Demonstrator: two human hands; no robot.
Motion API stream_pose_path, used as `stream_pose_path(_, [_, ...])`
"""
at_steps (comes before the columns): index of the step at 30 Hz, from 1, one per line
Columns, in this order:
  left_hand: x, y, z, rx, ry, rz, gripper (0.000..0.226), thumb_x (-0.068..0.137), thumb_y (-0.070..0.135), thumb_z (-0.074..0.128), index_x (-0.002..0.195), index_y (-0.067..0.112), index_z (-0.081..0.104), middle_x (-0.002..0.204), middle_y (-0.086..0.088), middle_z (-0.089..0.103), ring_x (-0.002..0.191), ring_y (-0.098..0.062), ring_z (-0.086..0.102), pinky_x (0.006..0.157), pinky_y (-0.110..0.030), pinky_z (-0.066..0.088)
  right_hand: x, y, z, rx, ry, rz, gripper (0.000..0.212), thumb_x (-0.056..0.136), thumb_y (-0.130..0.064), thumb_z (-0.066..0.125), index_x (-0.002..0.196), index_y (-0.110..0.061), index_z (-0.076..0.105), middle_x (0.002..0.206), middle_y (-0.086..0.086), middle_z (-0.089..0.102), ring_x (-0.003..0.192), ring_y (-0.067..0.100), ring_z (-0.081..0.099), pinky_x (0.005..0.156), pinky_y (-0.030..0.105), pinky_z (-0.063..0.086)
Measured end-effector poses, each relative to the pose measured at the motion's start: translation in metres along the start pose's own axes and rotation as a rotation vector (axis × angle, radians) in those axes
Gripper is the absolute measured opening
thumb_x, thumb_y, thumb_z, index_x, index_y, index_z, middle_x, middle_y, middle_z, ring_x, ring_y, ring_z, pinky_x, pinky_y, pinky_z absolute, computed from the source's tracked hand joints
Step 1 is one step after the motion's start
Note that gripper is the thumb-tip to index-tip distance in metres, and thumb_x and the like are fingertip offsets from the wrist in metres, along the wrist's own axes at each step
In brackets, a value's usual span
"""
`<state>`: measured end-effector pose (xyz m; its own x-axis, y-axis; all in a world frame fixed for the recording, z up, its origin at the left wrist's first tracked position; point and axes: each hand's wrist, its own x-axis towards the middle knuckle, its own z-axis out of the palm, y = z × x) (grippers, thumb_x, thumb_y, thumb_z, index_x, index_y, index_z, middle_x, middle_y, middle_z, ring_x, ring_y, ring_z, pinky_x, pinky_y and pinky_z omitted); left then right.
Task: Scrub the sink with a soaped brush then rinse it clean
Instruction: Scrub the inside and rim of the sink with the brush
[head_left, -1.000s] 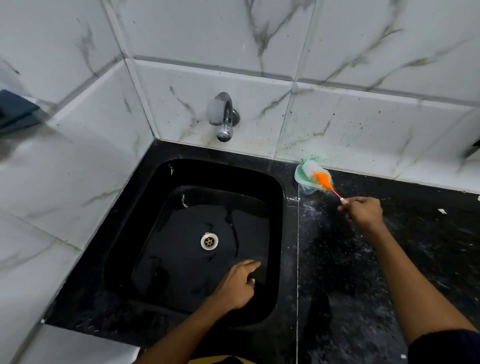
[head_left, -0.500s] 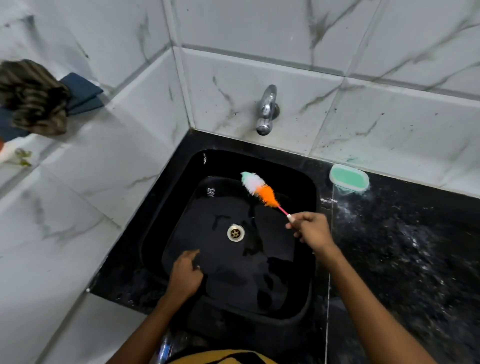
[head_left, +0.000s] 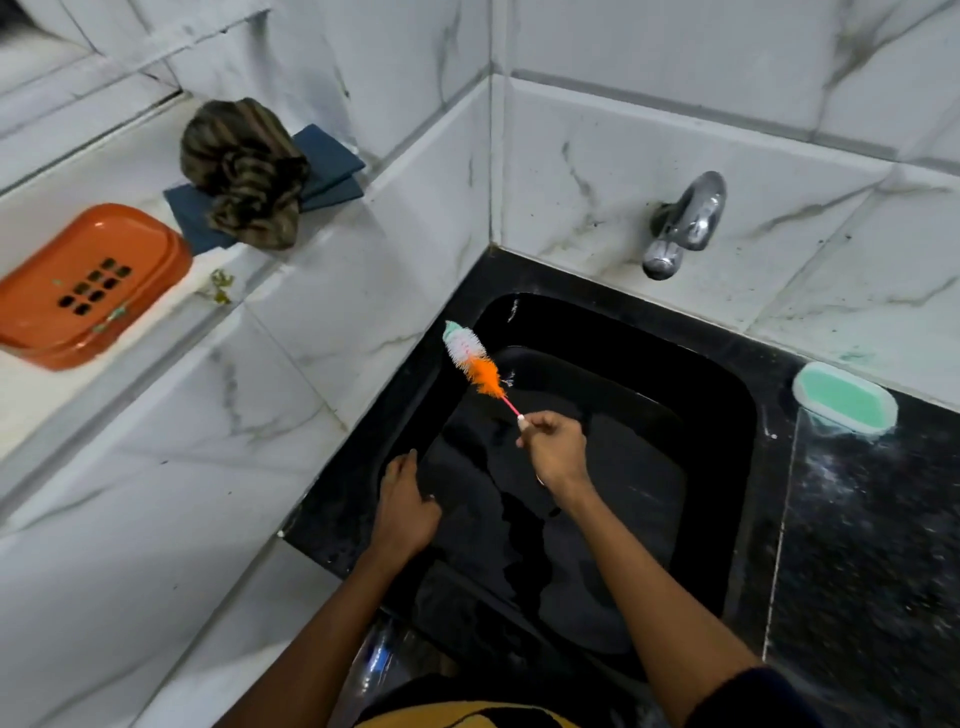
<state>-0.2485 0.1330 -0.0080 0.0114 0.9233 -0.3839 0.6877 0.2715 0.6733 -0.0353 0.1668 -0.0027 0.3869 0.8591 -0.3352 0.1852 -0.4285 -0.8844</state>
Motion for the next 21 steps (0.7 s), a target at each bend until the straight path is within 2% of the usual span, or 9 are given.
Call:
stream_pose_path(2, [0.001, -0.002, 0.001, 0.001, 0.004, -0.013, 0.077, 0.087, 0.002, 0.057, 0.156, 0.005, 0.024, 0.159, -0.013, 0.025, 0.145, -0.030, 0.028, 0.118, -0.037, 0.028, 0.007, 0.005, 0.014, -0.034, 0.002, -0.003, 0.022, 0.090, -0.021, 0.063, 0.072, -0.013, 0.071, 0.056, -0.006, 0.062, 0.052, 0.003, 0.048, 0.055, 0.022, 0.038])
stream_pose_path(4, [0.002, -0.003, 0.002, 0.001, 0.008, -0.022, 0.078, 0.086, 0.003, 0.057, 0.156, 0.005, 0.024, 0.159, -0.012, 0.025, 0.145, -0.030, 0.028, 0.118, -0.036, 0.028, 0.006, 0.012, 0.024, -0.113, 0.021, -0.026, 0.026, 0.090, -0.023, 0.060, 0.080, -0.001, 0.067, 0.054, -0.008, 0.048, 0.051, 0.006, 0.039, 0.050, 0.023, 0.032])
stream_pose_path(7, [0.006, -0.007, 0.004, -0.002, 0.016, -0.031, 0.078, 0.086, 0.003, 0.057, 0.156, 0.005, 0.024, 0.159, -0.012, 0.024, 0.145, -0.029, 0.028, 0.118, -0.034, 0.027, -0.007, 0.026, 0.032, -0.213, 0.014, -0.117, 0.023, 0.090, -0.016, 0.058, 0.076, 0.002, 0.063, 0.050, -0.010, 0.038, 0.049, 0.005, 0.033, 0.047, 0.024, 0.028])
stream_pose_path(10, [0.008, -0.010, 0.005, -0.007, 0.023, -0.031, 0.078, 0.085, 0.001, 0.057, 0.156, 0.005, 0.025, 0.158, -0.013, 0.025, 0.145, -0.030, 0.028, 0.118, -0.033, 0.026, -0.011, 0.038, 0.025, -0.343, -0.073, -0.184, 0.017, 0.088, -0.015, 0.057, 0.081, -0.006, 0.069, 0.052, -0.006, 0.055, 0.050, 0.008, 0.047, 0.051, 0.028, 0.040])
stream_pose_path(13, [0.009, -0.013, 0.007, 0.002, 0.028, -0.032, 0.078, 0.086, 0.001, 0.058, 0.156, 0.005, 0.024, 0.158, -0.013, 0.026, 0.144, -0.029, 0.031, 0.115, -0.028, 0.027, 0.023, 0.027, 0.011, -0.377, 0.007, -0.093, 0.024, 0.081, -0.022, 0.056, 0.097, -0.019, 0.073, 0.076, 0.006, 0.071, 0.073, 0.025, 0.067, 0.066, 0.033, 0.055])
stream_pose_path(15, [0.009, -0.015, 0.008, 0.011, 0.032, -0.032, 0.078, 0.086, 0.002, 0.057, 0.156, 0.005, 0.024, 0.157, -0.012, 0.027, 0.143, -0.029, 0.032, 0.112, -0.023, 0.025, 0.052, 0.009, 0.001, -0.360, 0.068, -0.026, 0.023, 0.081, -0.018, 0.056, 0.093, -0.018, 0.075, 0.080, 0.012, 0.070, 0.078, 0.031, 0.066, 0.067, 0.031, 0.052])
stream_pose_path(18, [0.009, -0.014, 0.009, 0.015, 0.040, -0.026, 0.077, 0.087, 0.002, 0.057, 0.156, 0.005, 0.024, 0.158, -0.012, 0.026, 0.144, -0.028, 0.031, 0.112, -0.022, 0.024, 0.067, -0.014, -0.009, -0.456, 0.024, -0.055, 0.018, 0.084, -0.018, 0.051, 0.072, -0.016, 0.064, 0.068, 0.007, 0.060, 0.063, 0.029, 0.058, 0.056, 0.031, 0.044])
stream_pose_path(21, [0.010, -0.015, 0.011, 0.018, 0.050, -0.032, 0.076, 0.088, 0.002, 0.057, 0.157, 0.005, 0.023, 0.161, -0.011, 0.022, 0.146, -0.027, 0.028, 0.115, -0.026, 0.024, 0.041, -0.007, -0.009, -0.604, -0.024, -0.127, 0.012, 0.077, -0.014, 0.048, 0.072, -0.014, 0.059, 0.068, 0.011, 0.060, 0.064, 0.034, 0.058, 0.059, 0.037, 0.051])
